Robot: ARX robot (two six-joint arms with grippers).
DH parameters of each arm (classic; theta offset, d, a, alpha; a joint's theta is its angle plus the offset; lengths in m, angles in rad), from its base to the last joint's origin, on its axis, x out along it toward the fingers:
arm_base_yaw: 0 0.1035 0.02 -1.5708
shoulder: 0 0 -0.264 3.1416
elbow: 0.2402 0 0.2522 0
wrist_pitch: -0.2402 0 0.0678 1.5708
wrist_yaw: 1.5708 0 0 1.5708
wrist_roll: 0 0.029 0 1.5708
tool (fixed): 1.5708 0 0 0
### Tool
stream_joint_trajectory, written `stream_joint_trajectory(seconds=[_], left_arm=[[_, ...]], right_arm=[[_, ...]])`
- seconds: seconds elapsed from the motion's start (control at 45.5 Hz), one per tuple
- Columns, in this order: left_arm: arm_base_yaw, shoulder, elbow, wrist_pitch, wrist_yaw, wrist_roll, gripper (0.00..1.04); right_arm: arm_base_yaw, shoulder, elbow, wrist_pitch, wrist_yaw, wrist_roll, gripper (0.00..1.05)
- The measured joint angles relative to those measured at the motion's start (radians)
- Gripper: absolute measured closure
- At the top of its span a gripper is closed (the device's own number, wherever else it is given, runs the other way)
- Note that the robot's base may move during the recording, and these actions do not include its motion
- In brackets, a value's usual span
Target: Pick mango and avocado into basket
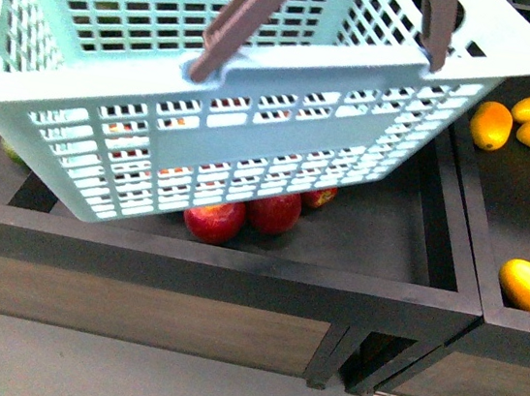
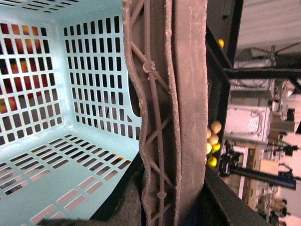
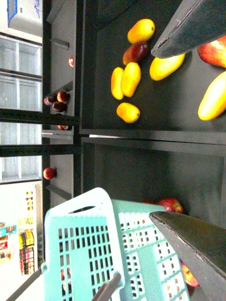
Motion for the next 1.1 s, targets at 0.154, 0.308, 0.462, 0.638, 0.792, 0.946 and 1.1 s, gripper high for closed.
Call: stream_joint_trajectory(seconds=[0.154, 0.308, 0.462, 0.638, 0.792, 0.946, 1.1], left_arm=[[-0.048, 0.010, -0.002, 0.011, 0.040, 0.063, 0.85], [-0.062, -0.005, -0.002, 0.017, 0.041, 0.113, 0.85], [-0.063, -0.005, -0.004, 0.017, 0.037, 0.118, 0.85], [-0.061, -0.005, -0.004, 0.017, 0.033, 0.122, 0.85], [-0.064, -0.005, -0.004, 0.017, 0.039, 0.121, 0.85], [-0.063, -0.005, -0.004, 0.017, 0.035, 0.125, 0.85], [-0.063, -0.005, -0.004, 0.017, 0.035, 0.126, 0.85]], right_arm=[[0.000, 0.000, 0.000, 0.000, 0.000, 0.000, 0.09], [0.000, 0.000, 0.000, 0.000, 0.000, 0.000, 0.09], [0.000, 0.000, 0.000, 0.000, 0.000, 0.000, 0.09], [-0.060, 0.202, 0.105, -0.212, -0.035, 0.066, 0.09], [-0.311, 0.698, 0.196, 0.148, -0.144, -0.003, 0.09], [-0.428, 1.218, 0.379, 0.499, -0.159, -0.169, 0.09], [-0.459, 1.652, 0.635, 0.530, -0.150, -0.348, 0.09]])
